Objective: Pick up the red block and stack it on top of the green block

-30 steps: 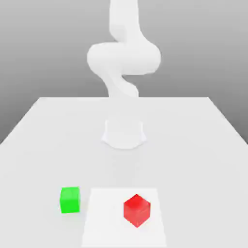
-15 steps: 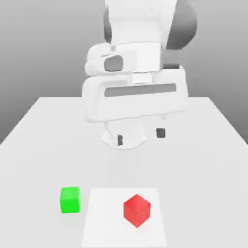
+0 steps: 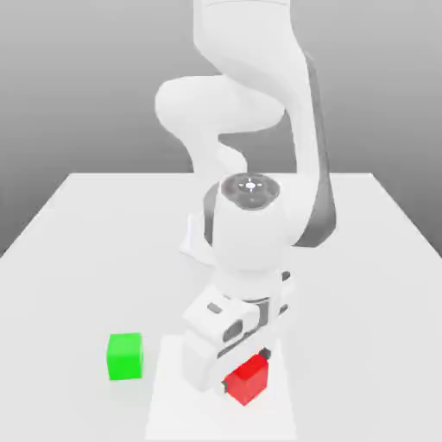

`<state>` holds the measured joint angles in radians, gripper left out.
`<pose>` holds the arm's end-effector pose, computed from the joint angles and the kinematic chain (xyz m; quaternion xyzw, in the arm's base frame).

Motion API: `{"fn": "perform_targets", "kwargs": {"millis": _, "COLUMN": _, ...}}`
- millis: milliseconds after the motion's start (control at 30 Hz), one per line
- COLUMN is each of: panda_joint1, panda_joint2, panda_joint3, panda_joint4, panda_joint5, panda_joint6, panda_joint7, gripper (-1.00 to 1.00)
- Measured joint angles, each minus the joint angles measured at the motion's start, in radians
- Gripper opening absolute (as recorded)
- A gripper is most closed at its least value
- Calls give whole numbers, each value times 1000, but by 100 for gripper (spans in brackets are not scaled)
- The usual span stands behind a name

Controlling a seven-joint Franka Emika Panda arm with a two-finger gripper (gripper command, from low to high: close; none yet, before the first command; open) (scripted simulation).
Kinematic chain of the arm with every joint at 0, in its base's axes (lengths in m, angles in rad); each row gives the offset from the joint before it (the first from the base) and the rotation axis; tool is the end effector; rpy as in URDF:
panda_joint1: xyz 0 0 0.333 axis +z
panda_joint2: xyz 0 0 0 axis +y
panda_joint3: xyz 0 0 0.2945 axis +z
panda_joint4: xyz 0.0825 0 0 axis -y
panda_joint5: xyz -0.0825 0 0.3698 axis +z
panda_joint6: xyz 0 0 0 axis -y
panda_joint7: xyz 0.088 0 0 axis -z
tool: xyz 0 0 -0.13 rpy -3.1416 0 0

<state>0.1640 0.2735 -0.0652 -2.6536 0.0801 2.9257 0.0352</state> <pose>0.4048 0.0327 0.1207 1.0000 -0.0061 -0.0001 0.0002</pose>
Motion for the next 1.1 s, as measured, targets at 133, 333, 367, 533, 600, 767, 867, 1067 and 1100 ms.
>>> {"fn": "perform_targets", "kwargs": {"millis": 133, "panda_joint1": -4, "panda_joint2": 8, "panda_joint3": 5, "panda_joint4": 1, "panda_joint5": 0, "panda_joint6": 5, "panda_joint7": -1, "gripper": -100}}
{"fn": "perform_targets", "kwargs": {"millis": 333, "panda_joint1": 6, "panda_joint2": -178, "panda_joint3": -27, "panda_joint4": -28, "panda_joint5": -59, "panda_joint6": -150, "panda_joint7": 47, "gripper": -100}}
{"fn": "perform_targets", "kwargs": {"millis": 367, "panda_joint1": -8, "panda_joint2": -199, "panda_joint3": -40, "panda_joint4": -32, "panda_joint5": -72, "panda_joint6": -165, "panda_joint7": 67, "gripper": -100}}
{"fn": "perform_targets", "kwargs": {"millis": 533, "panda_joint1": -116, "panda_joint2": -270, "panda_joint3": -94, "panda_joint4": -54, "panda_joint5": -125, "panda_joint6": -206, "panda_joint7": 179, "gripper": -100}}
{"fn": "perform_targets", "kwargs": {"millis": 600, "panda_joint1": -155, "panda_joint2": -294, "panda_joint3": -117, "panda_joint4": -63, "panda_joint5": -138, "panda_joint6": -219, "panda_joint7": 221, "gripper": -100}}
{"fn": "perform_targets", "kwargs": {"millis": 767, "panda_joint1": -250, "panda_joint2": -346, "panda_joint3": -162, "panda_joint4": -87, "panda_joint5": -147, "panda_joint6": -248, "panda_joint7": 308, "gripper": -100}}
{"fn": "perform_targets", "kwargs": {"millis": 867, "panda_joint1": -293, "panda_joint2": -369, "panda_joint3": -193, "panda_joint4": -101, "panda_joint5": -140, "panda_joint6": -263, "panda_joint7": 349, "gripper": -100}}
{"fn": "perform_targets", "kwargs": {"millis": 1067, "panda_joint1": -289, "panda_joint2": -268, "panda_joint3": -195, "panda_joint4": -96, "panda_joint5": -58, "panda_joint6": -168, "panda_joint7": 305, "gripper": -100}}
{"fn": "perform_targets", "kwargs": {"millis": 1100, "panda_joint1": -289, "panda_joint2": -245, "panda_joint3": -191, "panda_joint4": -95, "panda_joint5": -41, "panda_joint6": -147, "panda_joint7": 293, "gripper": -100}}
